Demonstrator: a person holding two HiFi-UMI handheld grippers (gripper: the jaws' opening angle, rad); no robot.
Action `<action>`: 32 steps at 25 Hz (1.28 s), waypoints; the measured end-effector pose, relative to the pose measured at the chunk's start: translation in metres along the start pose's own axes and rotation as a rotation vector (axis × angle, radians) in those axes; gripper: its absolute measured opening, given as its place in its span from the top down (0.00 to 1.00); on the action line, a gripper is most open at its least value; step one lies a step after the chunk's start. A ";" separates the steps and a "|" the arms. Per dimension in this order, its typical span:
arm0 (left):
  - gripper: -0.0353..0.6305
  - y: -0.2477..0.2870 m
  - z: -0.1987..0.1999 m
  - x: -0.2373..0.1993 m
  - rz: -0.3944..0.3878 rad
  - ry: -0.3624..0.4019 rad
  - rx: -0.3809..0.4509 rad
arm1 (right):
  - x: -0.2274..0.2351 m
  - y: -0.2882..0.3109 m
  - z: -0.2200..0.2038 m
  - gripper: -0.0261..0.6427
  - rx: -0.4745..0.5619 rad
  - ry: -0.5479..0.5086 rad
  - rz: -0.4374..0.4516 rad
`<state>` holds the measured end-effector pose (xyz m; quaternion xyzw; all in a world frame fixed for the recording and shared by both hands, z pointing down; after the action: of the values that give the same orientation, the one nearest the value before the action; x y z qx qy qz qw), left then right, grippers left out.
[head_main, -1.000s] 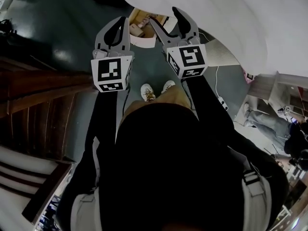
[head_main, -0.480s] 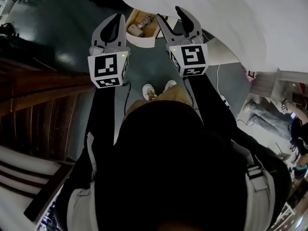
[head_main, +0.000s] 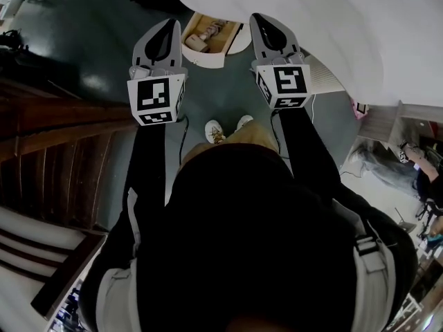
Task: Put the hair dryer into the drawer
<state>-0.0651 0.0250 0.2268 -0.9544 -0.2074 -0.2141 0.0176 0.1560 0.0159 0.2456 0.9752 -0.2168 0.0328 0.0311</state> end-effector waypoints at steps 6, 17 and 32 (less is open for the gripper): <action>0.92 -0.006 -0.010 -0.018 0.048 0.022 -0.019 | 0.004 -0.001 0.004 0.92 0.021 -0.007 -0.028; 0.92 0.000 -0.014 -0.037 0.092 0.008 -0.017 | 0.013 0.006 0.006 0.92 0.028 -0.019 -0.050; 0.92 -0.009 -0.016 -0.040 0.104 -0.001 -0.025 | -0.004 0.010 0.009 0.92 0.029 -0.035 0.005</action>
<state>-0.1083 0.0161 0.2241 -0.9641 -0.1547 -0.2152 0.0169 0.1484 0.0083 0.2368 0.9754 -0.2193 0.0190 0.0131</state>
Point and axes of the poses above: the fingertips, and each gripper's own axes: y forward along the fingers, x to its right, z out of its top, the point moved 8 cm from there along -y, backward along the fingers, and after that the axes turned 13 degrees about y, right-handed, at the moved point
